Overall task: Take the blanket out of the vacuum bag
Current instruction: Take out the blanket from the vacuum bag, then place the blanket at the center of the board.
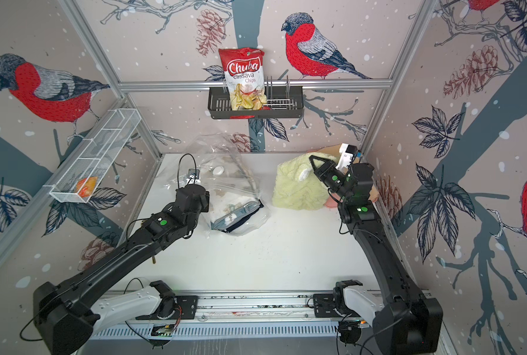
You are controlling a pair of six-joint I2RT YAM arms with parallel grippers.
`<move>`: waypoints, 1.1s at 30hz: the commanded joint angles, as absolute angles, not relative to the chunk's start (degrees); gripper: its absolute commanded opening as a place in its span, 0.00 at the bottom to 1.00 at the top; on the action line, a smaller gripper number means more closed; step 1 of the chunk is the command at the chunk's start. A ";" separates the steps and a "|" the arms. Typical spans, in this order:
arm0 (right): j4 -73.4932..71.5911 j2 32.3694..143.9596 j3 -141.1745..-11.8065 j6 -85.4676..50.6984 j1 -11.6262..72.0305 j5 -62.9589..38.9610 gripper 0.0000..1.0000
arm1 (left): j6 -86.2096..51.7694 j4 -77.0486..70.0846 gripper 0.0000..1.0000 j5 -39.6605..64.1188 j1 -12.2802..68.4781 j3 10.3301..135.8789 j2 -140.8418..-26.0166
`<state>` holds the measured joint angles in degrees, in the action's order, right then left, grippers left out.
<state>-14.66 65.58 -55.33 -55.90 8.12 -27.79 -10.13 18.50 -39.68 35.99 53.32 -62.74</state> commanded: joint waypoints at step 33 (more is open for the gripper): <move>-33.13 80.27 -23.07 -67.15 26.94 -12.24 0.34 | -10.32 16.61 0.00 -33.57 34.72 53.75 -61.74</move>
